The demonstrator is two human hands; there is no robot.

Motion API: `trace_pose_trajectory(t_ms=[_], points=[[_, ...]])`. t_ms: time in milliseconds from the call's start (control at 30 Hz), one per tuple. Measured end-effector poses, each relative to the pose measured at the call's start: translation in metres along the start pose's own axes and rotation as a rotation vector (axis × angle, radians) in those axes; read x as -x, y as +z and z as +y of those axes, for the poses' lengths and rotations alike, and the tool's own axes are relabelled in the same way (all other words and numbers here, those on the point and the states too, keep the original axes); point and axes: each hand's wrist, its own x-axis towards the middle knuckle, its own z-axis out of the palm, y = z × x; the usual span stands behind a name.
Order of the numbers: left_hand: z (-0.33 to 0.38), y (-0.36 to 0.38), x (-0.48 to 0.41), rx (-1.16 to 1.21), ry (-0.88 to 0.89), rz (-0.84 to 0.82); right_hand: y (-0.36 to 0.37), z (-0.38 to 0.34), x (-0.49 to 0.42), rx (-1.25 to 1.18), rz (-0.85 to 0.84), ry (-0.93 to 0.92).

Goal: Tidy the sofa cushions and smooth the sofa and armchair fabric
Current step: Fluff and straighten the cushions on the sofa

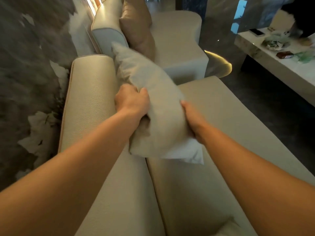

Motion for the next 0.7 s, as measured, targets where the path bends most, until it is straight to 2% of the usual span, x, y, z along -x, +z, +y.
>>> trace_pose_trajectory(t_ms=[67, 133, 267, 333, 500, 633, 700], points=[[-0.025, 0.011, 0.007, -0.057, -0.090, -0.205, 0.035, 0.003, 0.010, 0.156, -0.097, -0.018], [-0.046, 0.017, 0.023, -0.157, -0.073, -0.326, 0.059, 0.008, 0.020, 0.242, -0.126, 0.038], [-0.068, 0.009, 0.061, -0.434, 0.279, -0.266, 0.049, 0.001, 0.037, 0.212, -0.119, 0.092], [-0.077, 0.003, 0.075, -0.493, 0.352, -0.292, 0.035, -0.006, 0.055, 0.156, -0.147, 0.139], [-0.082, -0.023, 0.115, -0.509, 0.362, -0.328, -0.002, -0.007, 0.127, 0.315, -0.188, 0.144], [-0.093, -0.056, 0.166, -0.672, 0.291, -0.251, -0.051, 0.005, 0.193, 0.767, -0.235, 0.007], [-0.107, -0.078, 0.212, -0.707, 0.240, -0.246, -0.080, 0.017, 0.238, 0.857, -0.239, 0.015]])
